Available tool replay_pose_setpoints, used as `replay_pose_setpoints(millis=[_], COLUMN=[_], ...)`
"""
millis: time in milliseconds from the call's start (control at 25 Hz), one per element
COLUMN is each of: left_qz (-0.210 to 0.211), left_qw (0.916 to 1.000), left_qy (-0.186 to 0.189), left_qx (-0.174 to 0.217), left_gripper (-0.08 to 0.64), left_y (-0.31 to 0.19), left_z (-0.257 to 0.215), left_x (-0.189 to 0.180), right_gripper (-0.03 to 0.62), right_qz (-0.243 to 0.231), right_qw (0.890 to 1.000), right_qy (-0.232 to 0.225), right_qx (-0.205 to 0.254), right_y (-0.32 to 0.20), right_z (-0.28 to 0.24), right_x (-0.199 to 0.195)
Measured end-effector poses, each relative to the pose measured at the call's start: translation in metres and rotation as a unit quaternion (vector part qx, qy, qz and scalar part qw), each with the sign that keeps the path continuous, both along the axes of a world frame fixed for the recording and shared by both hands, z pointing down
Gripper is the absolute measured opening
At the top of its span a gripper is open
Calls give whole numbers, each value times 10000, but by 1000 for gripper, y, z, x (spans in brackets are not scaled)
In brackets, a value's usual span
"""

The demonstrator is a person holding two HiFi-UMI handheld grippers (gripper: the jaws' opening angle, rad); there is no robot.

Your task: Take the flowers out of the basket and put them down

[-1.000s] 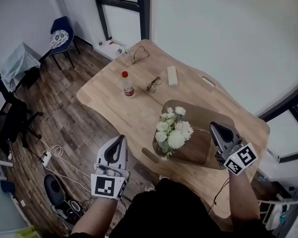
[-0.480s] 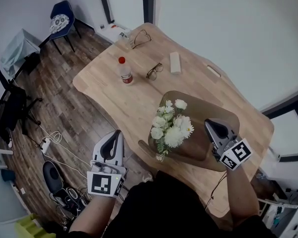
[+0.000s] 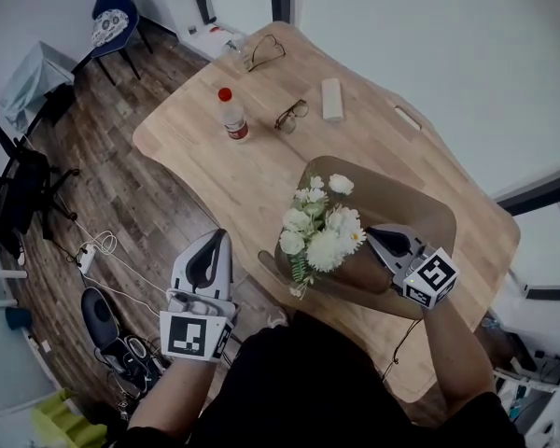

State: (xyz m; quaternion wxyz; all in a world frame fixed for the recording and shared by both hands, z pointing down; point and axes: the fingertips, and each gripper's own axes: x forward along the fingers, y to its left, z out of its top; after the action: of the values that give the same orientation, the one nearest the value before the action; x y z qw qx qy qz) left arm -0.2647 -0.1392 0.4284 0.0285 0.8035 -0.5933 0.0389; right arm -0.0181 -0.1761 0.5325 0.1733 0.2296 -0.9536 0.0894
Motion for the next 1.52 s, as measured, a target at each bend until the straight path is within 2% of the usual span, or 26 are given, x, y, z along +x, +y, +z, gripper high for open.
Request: replay_pose_setpoints(millis=[160, 520, 560, 680, 720, 920, 1200, 1240, 1280, 1520], left_qz=[-107, -363, -415, -513, -520, -539, -700, -714, -722, -681], left_qw=[9999, 9992, 9990, 9985, 9984, 9983, 9972, 9971, 9971, 9971], left_qy=[41, 83, 82, 47, 38, -22, -169, -178, -186, -262], left_qx=[-24, 127, 142, 208, 221, 204, 204, 182, 167, 191], left_gripper=[5, 5, 5, 5, 5, 5, 5, 5, 5, 5], left_y=[-1, -12, -12, -15, -15, -14, -6, -4, -1, 3], left_z=[-2, -11, -13, -19, -20, -23, -33, -33, -32, -38], left_x=[-6, -30, -35, -46, -49, -59, -81, -82, -82, -83], right_gripper=[22, 33, 59, 246, 271, 315, 331, 320, 253, 239], right_qz=[-279, -705, -717, -796, -840, -965, -998, -1044, -1092, -1091], right_qw=[9993, 9957, 9953, 9931, 9924, 9912, 9938, 9937, 9933, 9938], right_qy=[61, 401, 445, 573, 617, 744, 318, 243, 189, 82], right_qx=[-246, -453, -485, -646, -661, -508, -363, -342, -328, -220], right_y=[8, 12, 12, 13, 13, 10, 1, 2, 3, 1], right_z=[13, 39, 44, 56, 60, 71, 66, 62, 59, 40], right_x=[-9, -34, -35, -40, -43, -61, -100, -105, -108, -111])
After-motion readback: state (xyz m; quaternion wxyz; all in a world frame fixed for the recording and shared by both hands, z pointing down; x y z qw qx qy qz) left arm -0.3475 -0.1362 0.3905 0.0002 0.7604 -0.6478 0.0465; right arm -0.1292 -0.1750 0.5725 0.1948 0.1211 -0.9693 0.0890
